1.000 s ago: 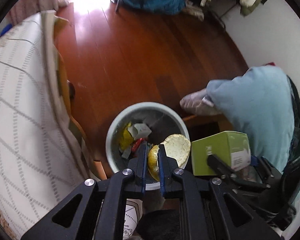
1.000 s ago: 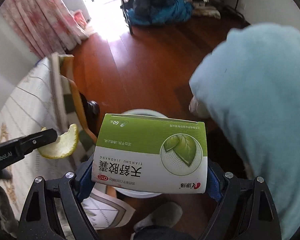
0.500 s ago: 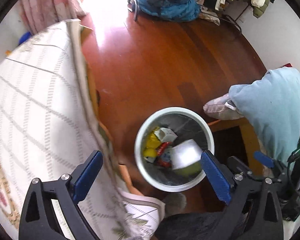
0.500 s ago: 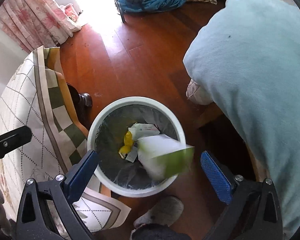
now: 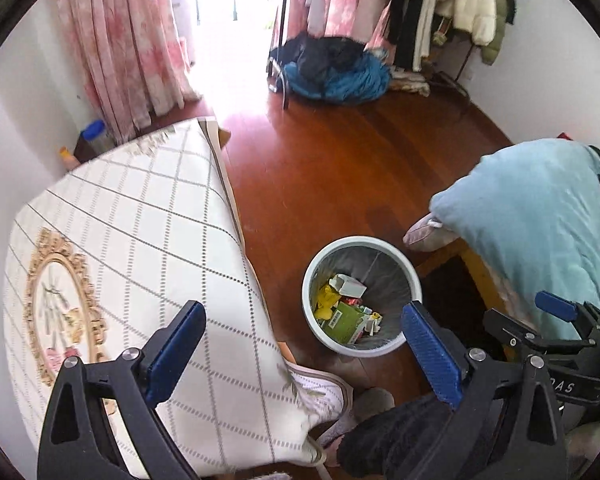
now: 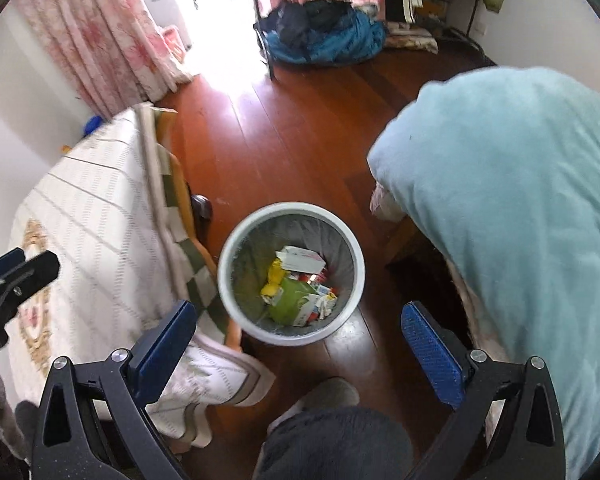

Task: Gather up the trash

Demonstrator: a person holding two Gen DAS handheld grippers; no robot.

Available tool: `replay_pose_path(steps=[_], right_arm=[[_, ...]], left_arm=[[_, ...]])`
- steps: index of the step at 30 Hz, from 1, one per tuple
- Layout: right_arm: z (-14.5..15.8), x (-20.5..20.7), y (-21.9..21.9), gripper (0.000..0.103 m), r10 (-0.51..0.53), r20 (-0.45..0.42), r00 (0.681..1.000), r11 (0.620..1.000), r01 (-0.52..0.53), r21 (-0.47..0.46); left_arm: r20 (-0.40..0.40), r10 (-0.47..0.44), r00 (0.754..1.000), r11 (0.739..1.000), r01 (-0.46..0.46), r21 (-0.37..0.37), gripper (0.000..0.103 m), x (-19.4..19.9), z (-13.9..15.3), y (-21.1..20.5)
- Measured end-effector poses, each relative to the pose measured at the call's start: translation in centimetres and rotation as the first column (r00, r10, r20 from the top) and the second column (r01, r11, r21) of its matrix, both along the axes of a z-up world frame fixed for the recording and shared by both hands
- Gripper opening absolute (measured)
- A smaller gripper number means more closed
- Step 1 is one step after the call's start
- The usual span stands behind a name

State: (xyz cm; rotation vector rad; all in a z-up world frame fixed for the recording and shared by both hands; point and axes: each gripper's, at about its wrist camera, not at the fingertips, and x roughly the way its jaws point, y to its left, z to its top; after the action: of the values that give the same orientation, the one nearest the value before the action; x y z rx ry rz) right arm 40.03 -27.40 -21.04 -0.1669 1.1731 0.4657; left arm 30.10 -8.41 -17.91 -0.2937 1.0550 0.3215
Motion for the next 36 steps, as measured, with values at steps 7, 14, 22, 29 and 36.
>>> replay_pose_path(steps=[7,14,22,29,36], right_arm=[[7.1,-4.8,-0.8,0.103,0.050,0.048,0.998,0.994,-0.054,0.091],[14.1,-9.1,-2.0,0.103,0.083,0.105,0.991,0.980,-0.100,0.171],[19.5,-12.5,-3.1,0.103,0.118,0.140,0.983,0.959,-0.149,0.241],[22.2,-13.9,-2.9,0.103,0.142,0.148,0.979,0.943,-0.179,0.279],[23.9,-14.9,-2.5,0.103,0.168,0.164,0.972,0.933,-0.210,0.291]], left_arm=[[0.096,-0.013,0.995,1.000,0.013,-0.002,0.100,-4.5,5.9,-0.5],[0.177,-0.032,0.984,0.999,0.039,-0.032,0.100,-8.6,10.8,-0.6],[0.249,-0.037,0.968,0.997,0.052,-0.053,0.100,-12.0,14.8,-0.1],[0.293,-0.031,0.955,0.995,0.056,-0.077,0.100,-13.7,16.6,0.7],[0.311,-0.040,0.950,0.994,0.069,-0.085,0.100,-14.5,17.3,0.7]])
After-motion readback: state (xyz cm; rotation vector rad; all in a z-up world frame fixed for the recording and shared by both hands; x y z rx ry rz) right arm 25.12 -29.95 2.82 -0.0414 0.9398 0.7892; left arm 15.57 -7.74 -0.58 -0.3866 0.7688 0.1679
